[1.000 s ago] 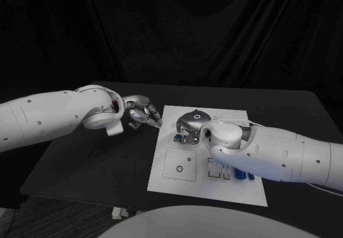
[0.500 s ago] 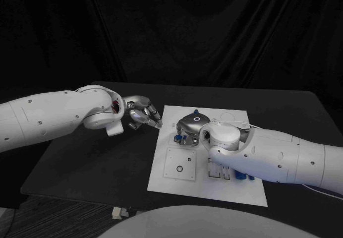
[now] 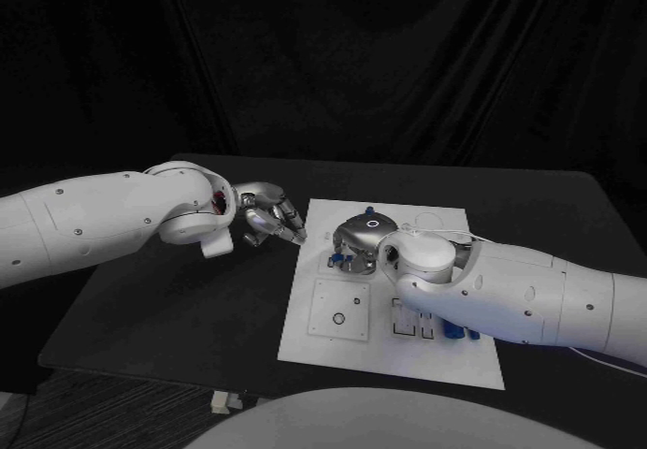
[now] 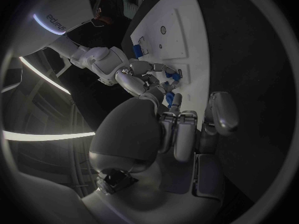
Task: Assemble the parts on the task board
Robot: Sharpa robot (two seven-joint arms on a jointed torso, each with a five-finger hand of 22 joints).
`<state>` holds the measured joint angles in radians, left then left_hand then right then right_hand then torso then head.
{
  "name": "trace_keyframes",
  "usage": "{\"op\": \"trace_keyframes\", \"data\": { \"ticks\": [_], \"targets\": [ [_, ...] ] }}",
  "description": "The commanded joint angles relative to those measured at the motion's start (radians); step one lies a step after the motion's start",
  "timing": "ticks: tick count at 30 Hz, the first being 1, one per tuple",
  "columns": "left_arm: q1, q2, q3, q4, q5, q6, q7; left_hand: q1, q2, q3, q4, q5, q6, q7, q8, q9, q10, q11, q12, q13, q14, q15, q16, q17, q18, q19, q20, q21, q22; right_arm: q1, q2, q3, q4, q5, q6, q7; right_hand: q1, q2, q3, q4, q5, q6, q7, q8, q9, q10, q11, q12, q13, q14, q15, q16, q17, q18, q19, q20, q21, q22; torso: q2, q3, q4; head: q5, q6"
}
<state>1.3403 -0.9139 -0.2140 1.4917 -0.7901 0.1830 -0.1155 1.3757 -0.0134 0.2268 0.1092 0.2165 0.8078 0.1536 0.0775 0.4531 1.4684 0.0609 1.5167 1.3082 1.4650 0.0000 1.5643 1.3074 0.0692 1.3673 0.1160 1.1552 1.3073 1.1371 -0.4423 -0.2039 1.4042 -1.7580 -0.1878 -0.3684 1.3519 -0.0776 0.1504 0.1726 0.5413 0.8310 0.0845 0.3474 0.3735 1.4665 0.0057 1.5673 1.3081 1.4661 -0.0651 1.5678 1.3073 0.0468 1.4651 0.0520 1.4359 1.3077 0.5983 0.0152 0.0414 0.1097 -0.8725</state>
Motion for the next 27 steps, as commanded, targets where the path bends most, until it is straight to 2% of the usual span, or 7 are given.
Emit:
{"op": "trace_keyframes", "data": {
  "ticks": [1,6,15,20,27],
  "targets": [
    [-0.002,0.003,0.001,-0.001,0.010,0.017,0.002,0.008,0.003,0.004,0.003,0.005,0.006,0.000,0.006,-0.004,0.053,0.006,-0.007,0.226,0.101,0.008,0.001,0.258,0.015,-0.008,-0.001,-0.004,0.152,-0.005,-0.003,-0.002,0.005,0.006,-0.029,0.028,0.013,0.002,0.012,-0.010,0.007,0.017,-0.001,0.011,0.009,0.104,0.001,0.004,0.263,0.105,-0.002,0.003,0.263,-0.013,0.038,-0.006,-0.004,0.218,0.000,0.0001,0.0003,0.001,0.000],
    [-0.005,0.007,0.001,-0.004,0.010,0.022,0.000,0.011,0.004,0.007,0.001,0.006,0.008,0.000,0.007,-0.008,0.051,0.006,-0.009,0.225,0.100,0.008,0.000,0.257,0.016,-0.010,0.000,-0.008,0.151,-0.005,-0.008,-0.002,0.009,0.007,-0.050,0.034,0.015,0.002,0.021,-0.020,0.005,0.031,-0.004,0.020,0.012,0.104,-0.001,0.004,0.263,0.105,-0.004,0.003,0.263,-0.012,0.038,-0.008,-0.004,0.218,0.000,0.0000,-0.0001,0.003,0.000],
    [-0.013,0.021,0.001,-0.015,0.010,0.046,-0.008,0.006,0.005,0.006,0.009,-0.005,0.008,0.002,0.008,-0.024,0.043,0.008,-0.019,0.218,0.094,0.010,-0.008,0.251,0.019,-0.019,0.001,-0.021,0.147,-0.005,-0.034,-0.002,0.035,0.007,-0.134,0.047,0.007,0.000,0.028,-0.027,-0.013,0.048,-0.006,0.029,0.016,0.104,-0.002,0.004,0.263,0.105,-0.005,0.003,0.263,-0.012,0.038,-0.010,-0.004,0.218,0.000,-0.0002,0.0003,0.005,0.000],
    [-0.017,0.029,0.001,-0.021,0.010,0.061,-0.016,-0.005,0.006,0.000,0.023,-0.019,0.010,0.002,0.010,-0.038,0.041,0.009,-0.021,0.216,0.092,0.011,-0.010,0.249,0.019,-0.023,0.002,-0.025,0.146,0.002,-0.055,-0.002,0.066,0.007,-0.183,0.052,0.004,-0.001,0.030,-0.029,-0.015,0.055,-0.007,0.033,0.017,0.104,-0.002,0.004,0.263,0.105,-0.005,0.003,0.263,-0.013,0.038,-0.010,-0.004,0.218,0.000,0.0000,0.0002,0.006,0.000],
    [-0.029,0.046,0.001,-0.032,0.010,0.065,-0.020,-0.032,0.009,-0.016,0.054,-0.029,0.027,-0.001,0.023,-0.055,0.041,0.007,-0.019,0.216,0.092,0.010,-0.010,0.249,0.020,-0.023,0.003,-0.024,0.146,0.015,-0.071,-0.002,0.101,0.007,-0.216,0.055,0.001,-0.002,0.031,-0.029,-0.014,0.061,-0.006,0.035,0.017,0.104,-0.002,0.004,0.263,0.105,-0.004,0.003,0.263,-0.013,0.039,-0.010,-0.002,0.219,0.000,0.0001,-0.0001,0.004,0.000]
  ]
}}
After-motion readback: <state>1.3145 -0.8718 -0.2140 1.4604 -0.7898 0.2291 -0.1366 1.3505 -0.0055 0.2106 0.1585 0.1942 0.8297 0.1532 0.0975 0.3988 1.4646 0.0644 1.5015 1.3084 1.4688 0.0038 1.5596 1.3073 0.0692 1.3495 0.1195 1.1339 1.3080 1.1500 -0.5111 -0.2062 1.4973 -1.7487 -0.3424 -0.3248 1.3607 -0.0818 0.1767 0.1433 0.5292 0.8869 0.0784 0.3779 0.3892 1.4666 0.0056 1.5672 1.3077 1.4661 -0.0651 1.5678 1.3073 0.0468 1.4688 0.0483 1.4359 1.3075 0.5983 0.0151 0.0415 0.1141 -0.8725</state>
